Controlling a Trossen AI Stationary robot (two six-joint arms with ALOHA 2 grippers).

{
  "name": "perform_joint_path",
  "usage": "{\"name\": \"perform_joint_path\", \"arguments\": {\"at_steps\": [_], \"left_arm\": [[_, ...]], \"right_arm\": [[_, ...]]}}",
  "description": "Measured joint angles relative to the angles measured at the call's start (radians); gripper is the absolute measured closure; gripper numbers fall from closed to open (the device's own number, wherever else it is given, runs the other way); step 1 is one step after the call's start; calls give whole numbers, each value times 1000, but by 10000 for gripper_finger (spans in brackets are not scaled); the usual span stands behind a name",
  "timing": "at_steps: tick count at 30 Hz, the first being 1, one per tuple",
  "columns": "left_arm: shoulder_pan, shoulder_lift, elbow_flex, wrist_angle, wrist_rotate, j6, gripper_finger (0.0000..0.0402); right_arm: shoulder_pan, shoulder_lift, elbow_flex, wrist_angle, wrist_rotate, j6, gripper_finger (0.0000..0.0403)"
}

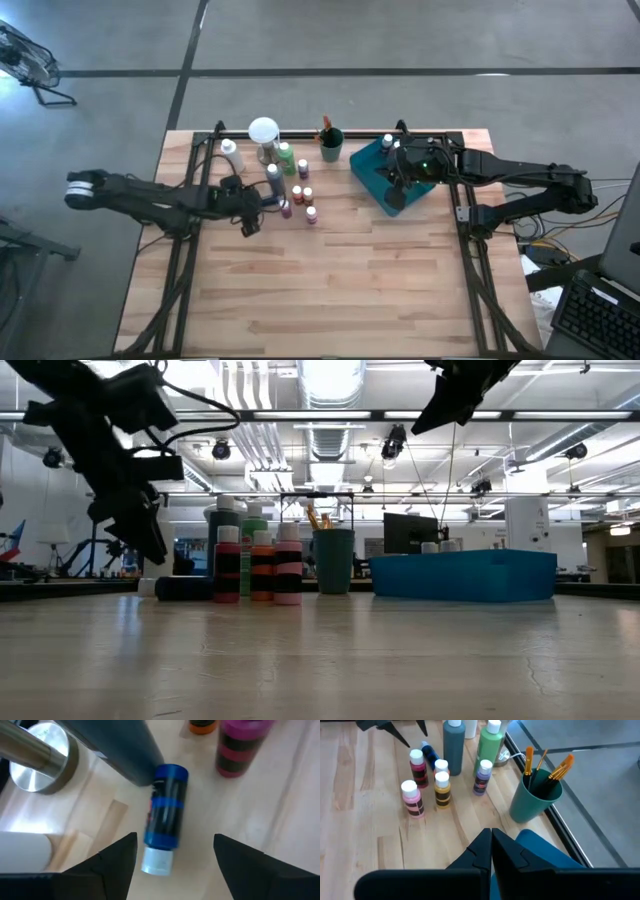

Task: Pick & Place Paint Supplies
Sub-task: Put the small blue paint bottle into the blue bin

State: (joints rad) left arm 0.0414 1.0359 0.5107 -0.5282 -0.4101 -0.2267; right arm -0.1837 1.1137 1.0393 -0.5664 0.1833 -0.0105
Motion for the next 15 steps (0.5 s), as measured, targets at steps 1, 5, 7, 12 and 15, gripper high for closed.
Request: {"name": "perform_joint_path", "arguments": {"at_steps": [1, 5, 7, 12, 15], "left_arm": [[10, 7, 5, -1, 0, 16, 130], [45, 32, 10, -2, 6, 49, 127], [62, 42, 8, 4, 11, 61, 128], [98, 82, 6, 67, 67, 107, 128], [115, 110, 6, 98, 102, 132, 128]], "right_arm": [[0, 0, 0, -1, 0, 0, 394], [0, 0, 0, -5, 0, -1, 394], [0, 0, 0, -5, 0, -11, 394], [0, 0, 0, -5, 0, -16, 394], [0, 0, 0, -5, 0, -16, 394]]}}
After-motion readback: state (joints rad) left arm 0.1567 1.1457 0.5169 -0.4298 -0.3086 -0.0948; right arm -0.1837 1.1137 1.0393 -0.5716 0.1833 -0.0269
